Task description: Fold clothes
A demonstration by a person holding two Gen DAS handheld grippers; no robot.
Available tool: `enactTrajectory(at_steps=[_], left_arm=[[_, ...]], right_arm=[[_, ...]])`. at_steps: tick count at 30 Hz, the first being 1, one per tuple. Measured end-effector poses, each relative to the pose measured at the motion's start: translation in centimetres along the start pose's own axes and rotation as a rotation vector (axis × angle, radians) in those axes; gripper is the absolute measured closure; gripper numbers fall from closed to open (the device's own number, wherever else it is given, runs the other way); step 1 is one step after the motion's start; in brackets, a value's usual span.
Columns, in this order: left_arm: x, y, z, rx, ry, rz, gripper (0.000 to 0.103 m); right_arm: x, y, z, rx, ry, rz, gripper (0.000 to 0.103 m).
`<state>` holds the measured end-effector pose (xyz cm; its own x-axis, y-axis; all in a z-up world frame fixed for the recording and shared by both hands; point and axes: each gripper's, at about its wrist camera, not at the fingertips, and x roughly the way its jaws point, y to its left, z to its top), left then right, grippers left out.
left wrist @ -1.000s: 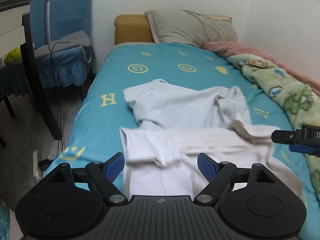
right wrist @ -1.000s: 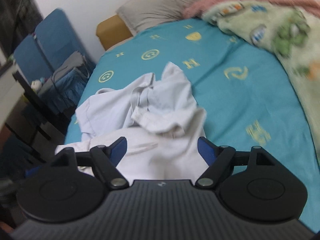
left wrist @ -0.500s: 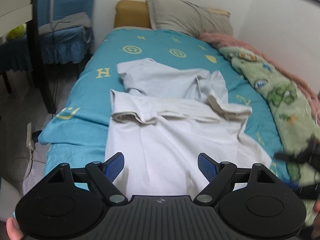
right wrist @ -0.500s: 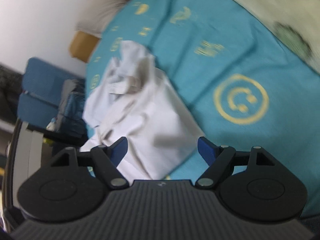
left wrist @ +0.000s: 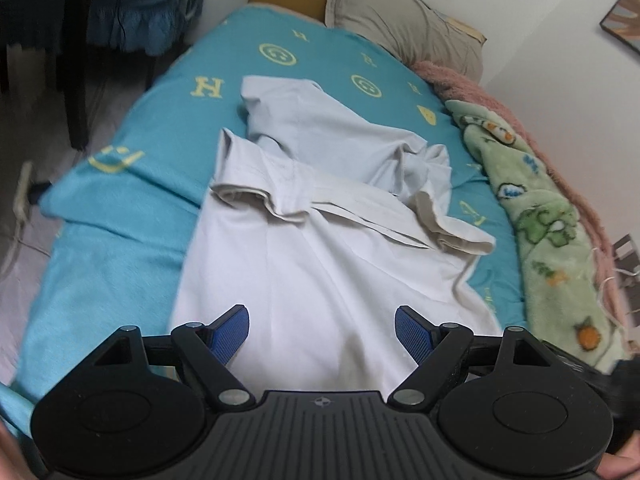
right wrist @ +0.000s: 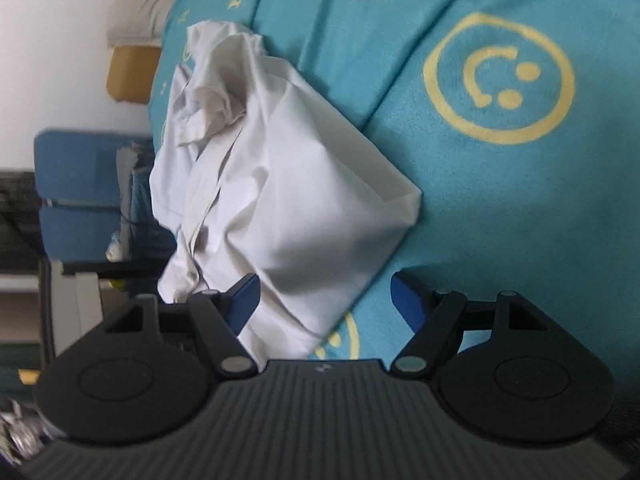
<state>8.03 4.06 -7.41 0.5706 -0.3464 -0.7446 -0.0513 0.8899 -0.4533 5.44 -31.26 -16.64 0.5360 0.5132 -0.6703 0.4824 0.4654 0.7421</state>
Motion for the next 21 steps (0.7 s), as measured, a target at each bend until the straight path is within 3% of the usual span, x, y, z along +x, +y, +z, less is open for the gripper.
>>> enactTrajectory(at_steps=[2, 5, 7, 10, 14, 16, 19, 21], left_arm=[[-0.1, 0.2, 0.0, -0.045, -0.005, -0.05, 0.021], [0.1, 0.2, -0.2, -0.094, 0.005, -0.143, 0.021], [0.8, 0.0, -0.5, -0.11, 0.053, -0.214, 0.021], [2.9, -0.4, -1.4, -0.147, 0.171, -0.322, 0.021], [6.2, -0.7, -2.8, -0.212, 0.333, -0.425, 0.021], [7.6, -0.5, -3.2, -0.247, 0.374, -0.436, 0.021], [9.0, 0.6, -3.1, -0.316, 0.367, -0.407, 0.022], [8.8, 1.4, -3.0, -0.357, 0.322, -0.384, 0.023]], right_arm=[[0.3, 0.1, 0.1, 0.012, -0.026, 0.015, 0.029], [0.2, 0.0, -0.2, 0.021, -0.063, -0.005, 0.053], [0.0, -0.3, -0.2, 0.035, -0.079, -0.015, 0.075], [-0.5, 0.2, -0.3, -0.003, -0.099, -0.009, 0.088], [-2.0, 1.9, -0.9, -0.097, -0.15, 0.042, 0.093], [-2.7, 2.5, -1.0, -0.118, -0.174, 0.08, 0.094], [-3.2, 2.7, -0.9, -0.12, -0.192, 0.116, 0.094], [-3.5, 2.9, -0.8, -0.12, -0.203, 0.139, 0.094]])
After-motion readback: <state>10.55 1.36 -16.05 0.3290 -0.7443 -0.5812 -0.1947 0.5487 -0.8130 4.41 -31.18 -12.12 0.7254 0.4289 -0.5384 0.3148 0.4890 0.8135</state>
